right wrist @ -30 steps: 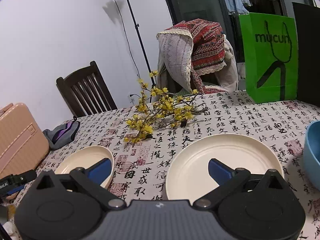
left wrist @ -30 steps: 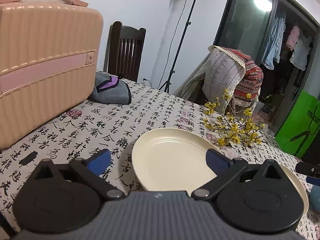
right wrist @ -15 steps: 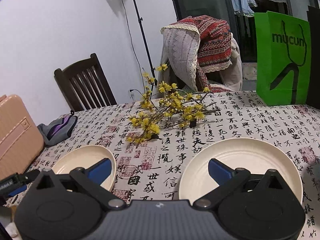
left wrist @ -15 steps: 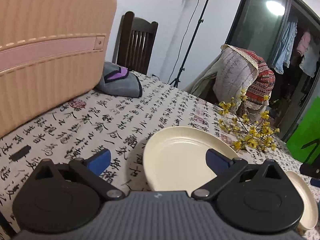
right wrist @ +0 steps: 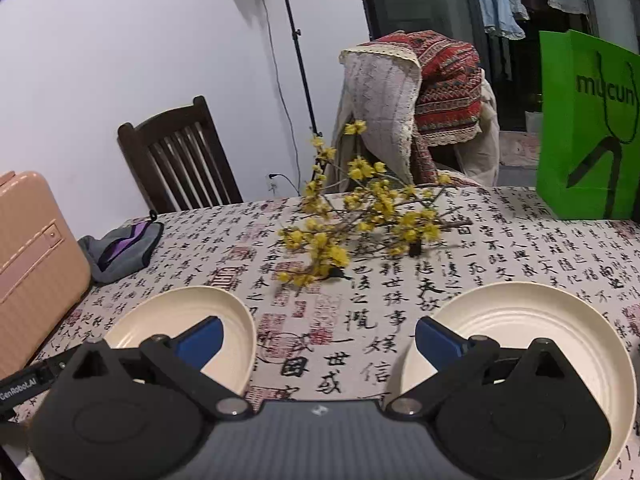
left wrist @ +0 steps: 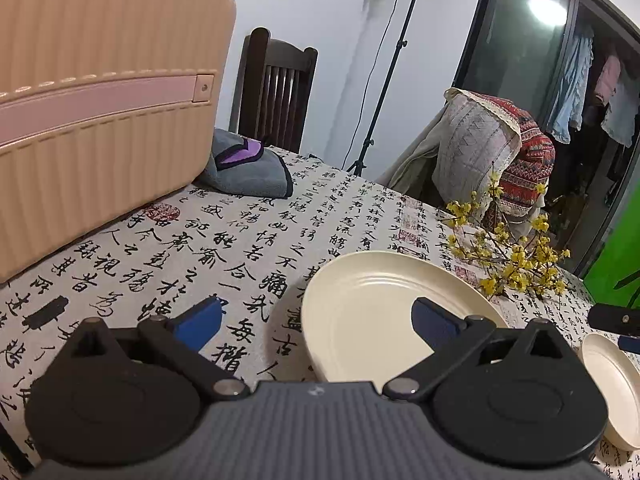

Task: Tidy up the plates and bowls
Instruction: 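Close the left gripper on a cream plate rim while the right gripper closes on another plate, then lift the gripped cream plates off the table with both grippers, then carry the held cream plates with both grippers toward the blue bowls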

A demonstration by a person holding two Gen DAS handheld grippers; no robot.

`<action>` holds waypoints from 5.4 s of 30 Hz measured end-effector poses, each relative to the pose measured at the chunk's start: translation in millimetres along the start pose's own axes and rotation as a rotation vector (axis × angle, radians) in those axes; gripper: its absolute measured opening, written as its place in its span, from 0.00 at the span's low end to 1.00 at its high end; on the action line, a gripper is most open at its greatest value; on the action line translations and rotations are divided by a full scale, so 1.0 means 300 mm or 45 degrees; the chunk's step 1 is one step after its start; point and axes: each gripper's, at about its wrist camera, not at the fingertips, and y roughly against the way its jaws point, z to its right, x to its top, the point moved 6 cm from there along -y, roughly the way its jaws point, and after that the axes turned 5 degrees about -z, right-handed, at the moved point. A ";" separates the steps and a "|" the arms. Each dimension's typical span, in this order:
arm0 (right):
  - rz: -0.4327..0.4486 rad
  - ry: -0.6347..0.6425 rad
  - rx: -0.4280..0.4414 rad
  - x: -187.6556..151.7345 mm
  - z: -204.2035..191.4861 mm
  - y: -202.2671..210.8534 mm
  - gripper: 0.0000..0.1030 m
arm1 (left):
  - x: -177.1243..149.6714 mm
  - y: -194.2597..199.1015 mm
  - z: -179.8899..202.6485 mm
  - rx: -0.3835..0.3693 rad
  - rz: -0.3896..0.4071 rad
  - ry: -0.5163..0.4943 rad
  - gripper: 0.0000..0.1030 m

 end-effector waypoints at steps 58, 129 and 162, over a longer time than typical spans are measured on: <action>-0.222 0.017 0.203 -0.072 -0.161 -0.312 0.14 | -0.048 -0.110 -0.019 -0.101 -0.171 0.101 0.27; -0.063 0.068 0.132 -0.144 -0.061 0.079 0.13 | -0.063 0.127 0.153 -0.230 0.030 -0.129 0.25; -0.041 0.016 0.163 -0.225 0.063 0.298 0.13 | -0.152 0.348 0.296 -0.208 0.052 -0.184 0.25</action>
